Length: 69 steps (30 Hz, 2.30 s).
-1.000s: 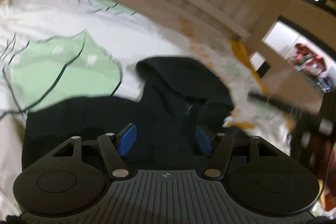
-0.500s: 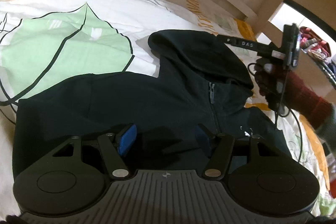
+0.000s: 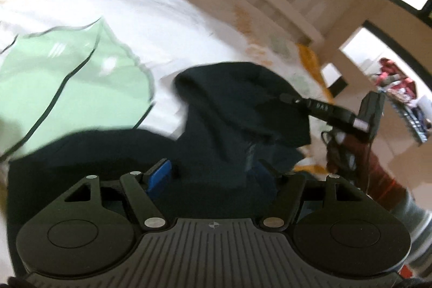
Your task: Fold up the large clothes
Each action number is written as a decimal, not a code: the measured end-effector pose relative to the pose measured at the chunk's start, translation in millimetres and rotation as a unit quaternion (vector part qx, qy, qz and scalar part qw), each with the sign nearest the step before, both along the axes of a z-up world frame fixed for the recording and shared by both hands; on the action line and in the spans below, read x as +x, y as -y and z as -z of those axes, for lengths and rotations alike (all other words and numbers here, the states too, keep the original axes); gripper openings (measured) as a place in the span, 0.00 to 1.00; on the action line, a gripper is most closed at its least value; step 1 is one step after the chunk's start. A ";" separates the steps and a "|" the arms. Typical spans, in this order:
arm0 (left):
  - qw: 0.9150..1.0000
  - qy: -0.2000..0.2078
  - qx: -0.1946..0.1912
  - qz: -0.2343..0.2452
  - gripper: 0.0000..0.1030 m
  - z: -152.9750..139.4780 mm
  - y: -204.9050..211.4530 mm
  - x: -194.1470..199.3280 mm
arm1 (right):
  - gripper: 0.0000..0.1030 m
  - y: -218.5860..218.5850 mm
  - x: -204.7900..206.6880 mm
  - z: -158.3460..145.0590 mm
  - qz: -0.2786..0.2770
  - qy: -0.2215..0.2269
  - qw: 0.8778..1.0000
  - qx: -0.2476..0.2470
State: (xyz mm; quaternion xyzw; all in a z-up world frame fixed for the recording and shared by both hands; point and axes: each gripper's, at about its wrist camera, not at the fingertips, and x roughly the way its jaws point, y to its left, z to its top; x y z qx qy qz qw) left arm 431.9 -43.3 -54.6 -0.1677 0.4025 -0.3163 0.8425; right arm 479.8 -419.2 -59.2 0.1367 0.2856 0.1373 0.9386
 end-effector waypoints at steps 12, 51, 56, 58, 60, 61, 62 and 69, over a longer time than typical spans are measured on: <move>0.990 -0.038 -0.136 -0.028 0.87 -26.4 -10.5 -6.3 | 0.12 -107.2 -172.3 -67.7 -0.164 0.179 0.954 -0.176; 0.990 -0.121 -0.075 -0.027 0.88 21.0 -16.3 -52.7 | 0.68 -97.5 -240.4 24.3 0.039 -0.107 0.954 0.277; 0.988 -0.126 -0.089 -0.018 0.88 21.8 -16.2 -57.9 | 0.14 -96.4 -222.4 14.6 0.058 -0.093 0.957 0.269; 0.986 -0.131 -0.104 -0.020 0.88 24.2 -17.6 -58.8 | 0.14 -88.5 -220.7 -0.6 0.041 -0.062 0.959 0.273; 0.983 -0.139 -0.121 -0.026 0.88 28.5 -17.3 -58.3 | 0.14 -79.9 -221.2 -12.7 0.034 -0.038 0.961 0.273; 0.981 -0.144 -0.127 -0.028 0.88 31.2 -15.2 -57.4 | 0.14 -74.3 -221.5 -16.6 0.035 -0.031 0.961 0.273; 0.980 -0.148 -0.131 -0.030 0.88 34.1 -12.8 -56.2 | 0.14 -68.5 -221.2 -17.2 0.038 -0.029 0.960 0.276; 0.977 -0.153 -0.141 -0.043 0.88 42.5 2.8 -46.7 | 0.14 -57.4 -220.8 8.8 0.051 -0.068 0.960 0.266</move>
